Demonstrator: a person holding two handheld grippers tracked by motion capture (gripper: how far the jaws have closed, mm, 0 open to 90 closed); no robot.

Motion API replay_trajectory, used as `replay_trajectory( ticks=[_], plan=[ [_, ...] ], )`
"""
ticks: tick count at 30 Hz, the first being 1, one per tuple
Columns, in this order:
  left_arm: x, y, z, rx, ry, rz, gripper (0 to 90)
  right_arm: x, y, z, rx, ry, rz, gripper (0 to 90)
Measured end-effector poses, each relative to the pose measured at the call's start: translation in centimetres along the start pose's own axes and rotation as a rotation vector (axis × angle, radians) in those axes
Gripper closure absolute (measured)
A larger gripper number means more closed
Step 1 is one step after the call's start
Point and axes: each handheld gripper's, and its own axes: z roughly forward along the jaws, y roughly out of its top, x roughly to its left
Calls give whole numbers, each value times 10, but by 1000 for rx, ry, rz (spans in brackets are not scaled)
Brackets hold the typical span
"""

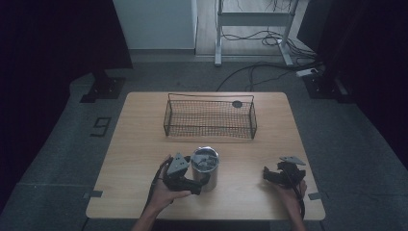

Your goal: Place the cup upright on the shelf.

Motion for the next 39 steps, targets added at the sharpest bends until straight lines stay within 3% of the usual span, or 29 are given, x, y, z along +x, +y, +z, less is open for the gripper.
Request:
replay_trajectory(
  ticks=[21, 39],
  plan=[
    [-6, 10, 31, -2, 44, 6, 0, 0, 0, 0, 0, 0, -1, 0],
    [-4, 8, 29, -2, 36, 43, 32, 0, 0, 0, 1, 0, -2, 0]
  ],
)
